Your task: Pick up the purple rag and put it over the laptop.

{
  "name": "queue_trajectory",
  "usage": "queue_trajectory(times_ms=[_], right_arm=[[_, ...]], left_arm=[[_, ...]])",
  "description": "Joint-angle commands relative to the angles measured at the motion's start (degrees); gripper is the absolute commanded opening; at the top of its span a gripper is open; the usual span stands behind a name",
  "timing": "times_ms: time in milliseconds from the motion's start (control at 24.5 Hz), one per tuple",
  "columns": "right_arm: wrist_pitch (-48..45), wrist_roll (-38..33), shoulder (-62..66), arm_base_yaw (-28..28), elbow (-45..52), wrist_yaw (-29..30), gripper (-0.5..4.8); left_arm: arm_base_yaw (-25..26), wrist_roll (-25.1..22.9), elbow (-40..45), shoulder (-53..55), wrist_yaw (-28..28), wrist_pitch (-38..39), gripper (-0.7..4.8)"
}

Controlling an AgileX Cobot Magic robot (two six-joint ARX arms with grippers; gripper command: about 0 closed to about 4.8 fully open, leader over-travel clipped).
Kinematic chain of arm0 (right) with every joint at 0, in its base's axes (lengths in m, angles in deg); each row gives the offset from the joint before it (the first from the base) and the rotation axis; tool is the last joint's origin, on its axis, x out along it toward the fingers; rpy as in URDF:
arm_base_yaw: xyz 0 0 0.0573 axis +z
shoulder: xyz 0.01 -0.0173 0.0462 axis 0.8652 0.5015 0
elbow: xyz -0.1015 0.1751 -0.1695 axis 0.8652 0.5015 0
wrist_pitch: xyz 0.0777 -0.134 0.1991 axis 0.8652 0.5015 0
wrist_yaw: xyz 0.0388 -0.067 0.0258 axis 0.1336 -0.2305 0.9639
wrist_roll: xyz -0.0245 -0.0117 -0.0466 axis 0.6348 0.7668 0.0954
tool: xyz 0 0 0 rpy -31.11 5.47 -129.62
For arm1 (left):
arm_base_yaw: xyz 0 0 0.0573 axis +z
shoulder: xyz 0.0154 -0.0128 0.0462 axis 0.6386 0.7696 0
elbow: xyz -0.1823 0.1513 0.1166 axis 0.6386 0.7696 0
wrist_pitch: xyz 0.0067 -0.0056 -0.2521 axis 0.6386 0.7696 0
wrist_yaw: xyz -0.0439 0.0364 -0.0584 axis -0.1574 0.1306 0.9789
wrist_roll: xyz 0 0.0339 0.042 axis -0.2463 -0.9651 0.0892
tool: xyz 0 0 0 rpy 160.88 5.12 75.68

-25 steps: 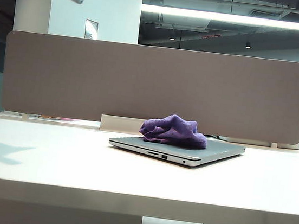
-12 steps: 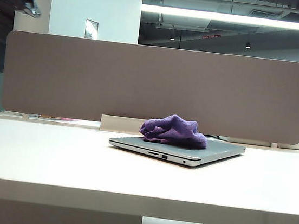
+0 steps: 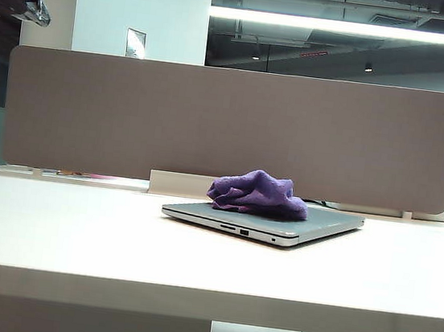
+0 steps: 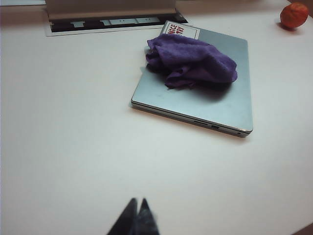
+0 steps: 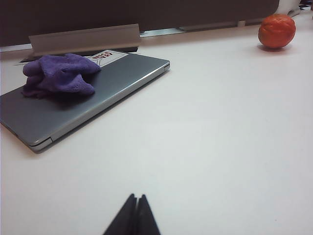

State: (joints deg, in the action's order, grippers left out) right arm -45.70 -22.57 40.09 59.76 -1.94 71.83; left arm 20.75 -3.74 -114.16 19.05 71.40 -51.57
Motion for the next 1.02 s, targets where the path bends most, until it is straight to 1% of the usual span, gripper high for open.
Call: queue_trajectory(times_ms=[41, 122, 163, 244, 448, 570, 692, 815, 1018], right_arm=[[-0.61, 0.17, -0.07, 0.02, 0.22, -0.31, 0.22], [-0.59, 0.17, -0.07, 0.02, 0.22, -0.31, 0.22], [-0.59, 0.17, -0.07, 0.02, 0.22, -0.31, 0.22], [-0.59, 0.17, -0.07, 0.02, 0.22, -0.31, 0.22], [-0.59, 0.17, -0.07, 0.02, 0.22, -0.31, 0.22], [-0.59, 0.17, -0.07, 0.02, 0.22, -0.31, 0.22], [-0.61, 0.17, -0.07, 0.02, 0.22, -0.31, 0.22], [-0.61, 0.17, -0.07, 0.04, 0.22, -0.31, 0.22], [-0.61, 0.17, -0.07, 0.02, 0.22, -0.31, 0.22]], left_arm=[[-0.02, -1.62, -0.13, -0.09, -3.19, -0.5, -0.06], [0.04, -2.99, -0.11, -0.09, -6.93, -0.63, -0.06], [0.07, -4.87, -0.11, -0.17, -9.49, -0.79, -0.06], [0.35, -6.75, -0.09, -0.57, -10.91, -0.81, -0.06], [4.28, -7.26, 2.14, -2.73, -10.84, -3.87, -0.06], [7.02, -7.1, 5.57, -5.29, -9.4, -6.73, -0.06], [9.27, -7.1, 9.44, -8.35, -9.4, -8.61, -0.06], [12.7, -7.06, 17.77, -15.54, -9.38, -12.59, -0.06], [15.5, -4.98, 26.51, -24.26, -9.35, -17.27, -0.06]])
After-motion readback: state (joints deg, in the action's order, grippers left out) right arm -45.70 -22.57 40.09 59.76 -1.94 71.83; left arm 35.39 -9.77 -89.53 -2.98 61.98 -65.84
